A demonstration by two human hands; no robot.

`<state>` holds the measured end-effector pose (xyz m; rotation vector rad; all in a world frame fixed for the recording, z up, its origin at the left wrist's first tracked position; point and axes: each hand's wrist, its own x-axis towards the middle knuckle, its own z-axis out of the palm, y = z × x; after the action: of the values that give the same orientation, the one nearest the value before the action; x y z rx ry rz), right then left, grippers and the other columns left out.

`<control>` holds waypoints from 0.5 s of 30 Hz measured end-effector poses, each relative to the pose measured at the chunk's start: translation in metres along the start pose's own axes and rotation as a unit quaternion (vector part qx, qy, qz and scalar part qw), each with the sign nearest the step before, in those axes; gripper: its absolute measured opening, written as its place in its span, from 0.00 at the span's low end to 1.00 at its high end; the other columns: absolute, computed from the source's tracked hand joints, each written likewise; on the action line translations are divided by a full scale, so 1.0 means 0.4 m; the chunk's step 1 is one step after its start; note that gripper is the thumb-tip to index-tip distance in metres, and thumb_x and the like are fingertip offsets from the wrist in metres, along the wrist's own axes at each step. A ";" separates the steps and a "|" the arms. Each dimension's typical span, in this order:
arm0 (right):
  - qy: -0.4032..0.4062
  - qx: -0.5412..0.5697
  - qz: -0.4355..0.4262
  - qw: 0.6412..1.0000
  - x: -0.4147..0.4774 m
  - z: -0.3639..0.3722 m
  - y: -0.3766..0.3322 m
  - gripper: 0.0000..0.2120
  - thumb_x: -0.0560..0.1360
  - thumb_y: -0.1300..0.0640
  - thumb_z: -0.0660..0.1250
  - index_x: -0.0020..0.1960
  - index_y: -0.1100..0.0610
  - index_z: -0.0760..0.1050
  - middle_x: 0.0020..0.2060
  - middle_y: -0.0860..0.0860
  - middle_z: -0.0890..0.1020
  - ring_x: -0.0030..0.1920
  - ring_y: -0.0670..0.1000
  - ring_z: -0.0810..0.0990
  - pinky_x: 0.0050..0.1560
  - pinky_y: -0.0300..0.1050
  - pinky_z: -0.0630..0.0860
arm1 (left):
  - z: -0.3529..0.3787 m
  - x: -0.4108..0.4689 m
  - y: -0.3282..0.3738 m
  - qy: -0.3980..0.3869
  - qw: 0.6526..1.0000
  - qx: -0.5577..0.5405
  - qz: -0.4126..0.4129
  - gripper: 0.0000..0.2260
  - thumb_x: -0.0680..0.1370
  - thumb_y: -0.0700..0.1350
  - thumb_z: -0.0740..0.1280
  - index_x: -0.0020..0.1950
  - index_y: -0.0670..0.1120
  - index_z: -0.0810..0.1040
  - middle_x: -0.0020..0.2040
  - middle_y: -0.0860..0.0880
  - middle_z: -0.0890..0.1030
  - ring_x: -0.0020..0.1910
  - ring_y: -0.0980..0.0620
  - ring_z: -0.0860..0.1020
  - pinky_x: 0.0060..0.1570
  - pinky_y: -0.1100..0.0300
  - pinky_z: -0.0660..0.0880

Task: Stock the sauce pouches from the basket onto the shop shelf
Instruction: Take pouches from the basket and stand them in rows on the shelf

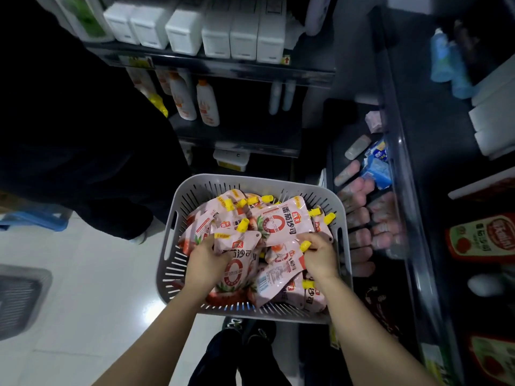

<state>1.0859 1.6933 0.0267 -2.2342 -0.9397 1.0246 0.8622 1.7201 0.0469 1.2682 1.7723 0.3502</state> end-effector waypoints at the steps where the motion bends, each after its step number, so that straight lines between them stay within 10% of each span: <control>1: -0.040 0.005 0.006 0.999 0.003 -0.006 -0.005 0.27 0.71 0.77 0.57 0.47 0.47 0.80 0.53 0.52 0.80 0.49 0.54 0.79 0.44 0.43 0.77 | 0.000 0.000 0.000 0.001 1.000 -0.001 -0.002 0.11 0.73 0.41 0.71 0.55 0.43 0.77 0.50 0.47 0.83 0.45 0.47 0.81 0.45 0.52 0.80; 5: -0.133 -0.022 -0.015 0.991 0.012 -0.030 -0.013 0.25 0.72 0.74 0.64 0.49 0.43 0.80 0.51 0.48 0.81 0.48 0.56 0.82 0.48 0.55 0.82 | 0.002 0.000 0.002 -0.003 1.000 -0.006 -0.012 0.09 0.73 0.42 0.71 0.52 0.43 0.77 0.48 0.47 0.83 0.44 0.47 0.81 0.44 0.50 0.81; 10: -0.144 -0.093 -0.076 0.982 0.015 -0.038 -0.039 0.11 0.71 0.64 0.73 0.50 0.51 0.80 0.43 0.44 0.77 0.43 0.45 0.78 0.43 0.38 0.75 | -0.002 -0.006 0.019 -0.014 0.999 -0.033 -0.004 0.07 0.74 0.44 0.71 0.50 0.48 0.75 0.45 0.51 0.81 0.46 0.47 0.81 0.45 0.52 0.79; 15: -0.129 -0.135 -0.045 0.981 -0.002 0.001 -0.039 0.10 0.73 0.50 0.71 0.45 0.52 0.72 0.42 0.49 0.78 0.41 0.52 0.80 0.41 0.47 0.78 | -0.005 0.005 0.045 -0.029 0.999 -0.012 0.027 0.09 0.76 0.49 0.69 0.53 0.47 0.79 0.48 0.49 0.84 0.49 0.47 0.82 0.47 0.48 0.80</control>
<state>1.0796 1.7027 0.0373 -2.2822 -1.3521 1.2291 0.8713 1.7303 0.0589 1.2987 1.6826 0.3595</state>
